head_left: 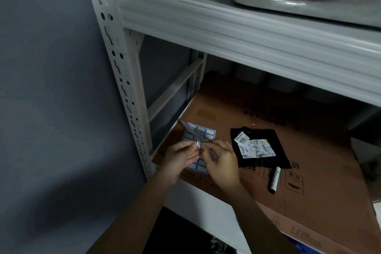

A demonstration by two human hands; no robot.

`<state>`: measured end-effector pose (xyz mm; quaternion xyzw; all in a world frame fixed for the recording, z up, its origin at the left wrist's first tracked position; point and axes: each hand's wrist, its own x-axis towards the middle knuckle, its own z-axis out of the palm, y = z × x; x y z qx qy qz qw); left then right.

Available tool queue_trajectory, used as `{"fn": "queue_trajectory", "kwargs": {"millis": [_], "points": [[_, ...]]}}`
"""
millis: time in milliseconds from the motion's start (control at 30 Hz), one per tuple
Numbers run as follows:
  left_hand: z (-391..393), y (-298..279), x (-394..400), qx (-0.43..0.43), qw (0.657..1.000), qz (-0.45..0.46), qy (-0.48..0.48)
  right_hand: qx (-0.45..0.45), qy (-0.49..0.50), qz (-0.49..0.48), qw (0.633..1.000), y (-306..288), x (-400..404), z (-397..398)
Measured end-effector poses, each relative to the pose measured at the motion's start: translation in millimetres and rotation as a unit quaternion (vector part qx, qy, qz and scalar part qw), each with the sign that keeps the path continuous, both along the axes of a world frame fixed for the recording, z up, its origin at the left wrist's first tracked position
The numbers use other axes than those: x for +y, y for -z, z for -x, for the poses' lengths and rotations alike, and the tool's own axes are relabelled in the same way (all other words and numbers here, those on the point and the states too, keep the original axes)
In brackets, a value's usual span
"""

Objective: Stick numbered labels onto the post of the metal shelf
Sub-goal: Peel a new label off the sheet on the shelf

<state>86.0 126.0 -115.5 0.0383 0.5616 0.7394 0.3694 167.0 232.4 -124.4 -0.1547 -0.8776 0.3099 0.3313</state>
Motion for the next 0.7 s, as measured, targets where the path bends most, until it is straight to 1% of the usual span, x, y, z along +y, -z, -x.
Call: {"fn": "queue_trajectory", "kwargs": {"millis": [200, 333, 467, 600, 700], "points": [[0.4, 2.6, 5.6, 0.028, 0.999, 0.017, -0.007, -0.004, 0.01, -0.009, 1.0, -4.4, -0.6, 1.4], [1.3, 3.7, 9.8, 0.047, 0.999, 0.023, -0.015, -0.021, 0.02, 0.001, 1.0, -4.4, 3.3, 4.6], [2.7, 5.8, 13.6, 0.08, 0.996, 0.048, -0.013, -0.039, 0.013, -0.001, 0.999, -6.3, 7.8, 5.5], [4.4, 7.3, 14.9, 0.117, 0.991, 0.069, -0.009, -0.079, 0.001, 0.059, 0.995, -11.5, 11.1, 8.3], [6.3, 9.7, 15.7, 0.139, 0.986, 0.087, -0.011, -0.084, -0.008, 0.085, 0.993, -11.1, 12.5, 10.3]]}}
